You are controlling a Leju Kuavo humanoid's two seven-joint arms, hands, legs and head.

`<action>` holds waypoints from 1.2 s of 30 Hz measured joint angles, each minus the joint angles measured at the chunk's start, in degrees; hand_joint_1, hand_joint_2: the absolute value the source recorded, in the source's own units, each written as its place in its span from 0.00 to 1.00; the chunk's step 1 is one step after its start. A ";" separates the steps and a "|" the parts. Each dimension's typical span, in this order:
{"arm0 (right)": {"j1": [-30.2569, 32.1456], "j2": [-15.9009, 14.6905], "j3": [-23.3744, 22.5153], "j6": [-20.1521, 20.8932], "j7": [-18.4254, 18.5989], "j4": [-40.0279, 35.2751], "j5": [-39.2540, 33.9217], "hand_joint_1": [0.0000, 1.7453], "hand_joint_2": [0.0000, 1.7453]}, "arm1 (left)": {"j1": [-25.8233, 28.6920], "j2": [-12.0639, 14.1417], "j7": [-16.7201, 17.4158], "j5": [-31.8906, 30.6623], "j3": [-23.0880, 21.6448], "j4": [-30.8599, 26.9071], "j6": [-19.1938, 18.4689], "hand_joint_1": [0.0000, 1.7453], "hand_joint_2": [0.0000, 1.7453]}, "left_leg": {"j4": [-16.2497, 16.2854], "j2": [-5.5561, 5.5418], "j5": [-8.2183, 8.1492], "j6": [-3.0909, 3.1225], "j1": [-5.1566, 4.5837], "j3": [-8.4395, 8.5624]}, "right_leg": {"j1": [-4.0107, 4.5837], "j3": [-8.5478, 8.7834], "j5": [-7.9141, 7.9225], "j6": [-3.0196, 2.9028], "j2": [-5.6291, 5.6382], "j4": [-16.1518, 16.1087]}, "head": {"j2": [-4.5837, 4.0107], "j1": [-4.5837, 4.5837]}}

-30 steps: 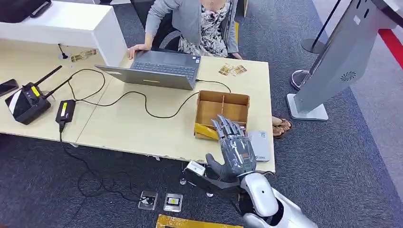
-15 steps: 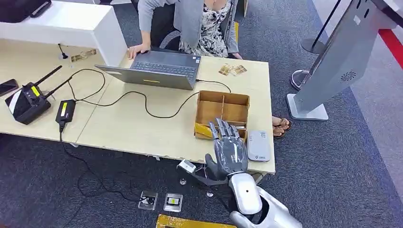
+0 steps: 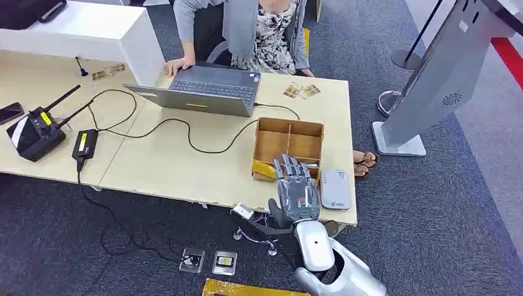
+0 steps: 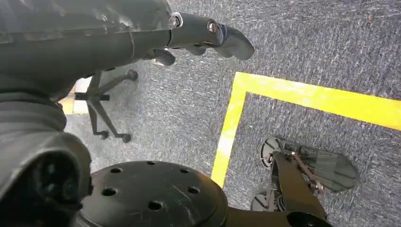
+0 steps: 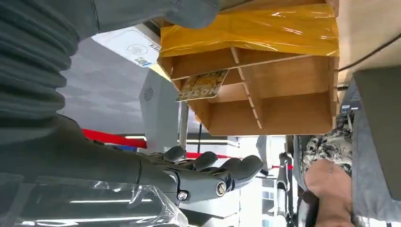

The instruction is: Pass the card to the sensor for recognition and then transmit it.

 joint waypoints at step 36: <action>-5.28 1.20 -4.02 1.16 -0.39 9.97 1.86 0.00 1.00 | -0.11 0.48 -0.83 -2.32 -0.07 0.00 -2.77 0.00 0.00 | 0.00 0.00 0.00 0.00 0.00 0.00 | 0.00 0.00 0.00 0.00 0.01 0.00 | 0.00 0.04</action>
